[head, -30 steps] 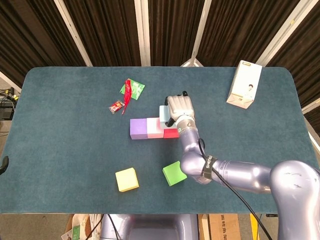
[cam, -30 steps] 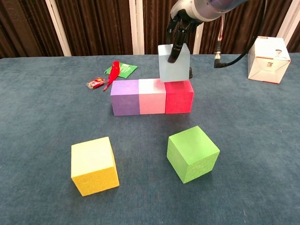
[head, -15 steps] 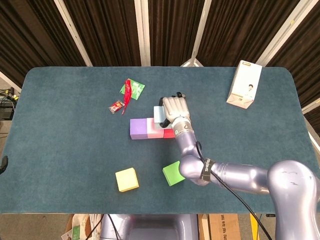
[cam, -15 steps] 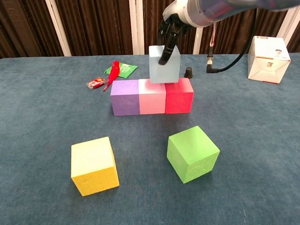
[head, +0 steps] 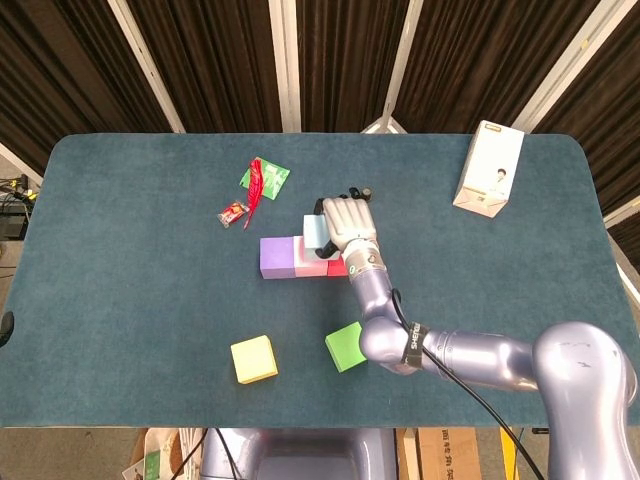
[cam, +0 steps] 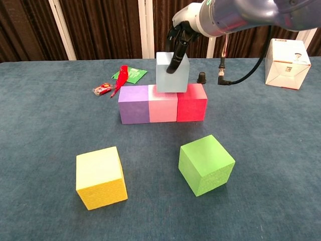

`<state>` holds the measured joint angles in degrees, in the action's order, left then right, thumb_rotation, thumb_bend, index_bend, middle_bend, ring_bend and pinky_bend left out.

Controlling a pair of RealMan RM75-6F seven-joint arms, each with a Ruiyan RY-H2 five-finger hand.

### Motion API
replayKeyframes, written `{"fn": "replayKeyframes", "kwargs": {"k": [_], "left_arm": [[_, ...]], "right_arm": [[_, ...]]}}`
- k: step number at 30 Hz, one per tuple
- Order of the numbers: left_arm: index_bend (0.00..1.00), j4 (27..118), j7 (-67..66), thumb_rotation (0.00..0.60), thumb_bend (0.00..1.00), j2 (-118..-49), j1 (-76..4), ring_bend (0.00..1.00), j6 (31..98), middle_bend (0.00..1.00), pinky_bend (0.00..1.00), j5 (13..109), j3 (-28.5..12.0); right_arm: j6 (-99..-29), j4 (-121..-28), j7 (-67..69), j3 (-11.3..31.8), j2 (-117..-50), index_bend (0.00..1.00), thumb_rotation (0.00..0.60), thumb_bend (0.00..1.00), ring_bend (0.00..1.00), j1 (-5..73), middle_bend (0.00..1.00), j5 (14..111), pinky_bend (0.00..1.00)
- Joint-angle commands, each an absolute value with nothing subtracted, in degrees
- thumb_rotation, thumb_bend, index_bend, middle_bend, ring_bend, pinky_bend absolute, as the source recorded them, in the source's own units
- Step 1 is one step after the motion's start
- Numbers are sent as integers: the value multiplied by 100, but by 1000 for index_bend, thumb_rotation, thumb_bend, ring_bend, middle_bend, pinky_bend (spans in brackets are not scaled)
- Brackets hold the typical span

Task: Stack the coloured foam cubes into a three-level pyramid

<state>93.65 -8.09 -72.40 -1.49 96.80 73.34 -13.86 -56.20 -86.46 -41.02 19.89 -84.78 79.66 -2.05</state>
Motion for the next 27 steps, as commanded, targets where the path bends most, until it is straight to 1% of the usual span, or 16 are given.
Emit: {"fn": "replayKeyframes", "kwargs": {"k": [1,27], "left_arm": [[94,9367,-814,600,364,-7243,-145,0,9688,0,0,7338,-1387],[87,9414,-944,600,364,-7302,-138,0,9701,0,0,7302,-1399]], "right_arm": [[-5638,-8701,-4108,2007,-8456,387,600,272,202,7929,405,-179,0],[-5567,-8842,-3690,2011,-8490,386,600,273,197,7453,378,502,0]]}}
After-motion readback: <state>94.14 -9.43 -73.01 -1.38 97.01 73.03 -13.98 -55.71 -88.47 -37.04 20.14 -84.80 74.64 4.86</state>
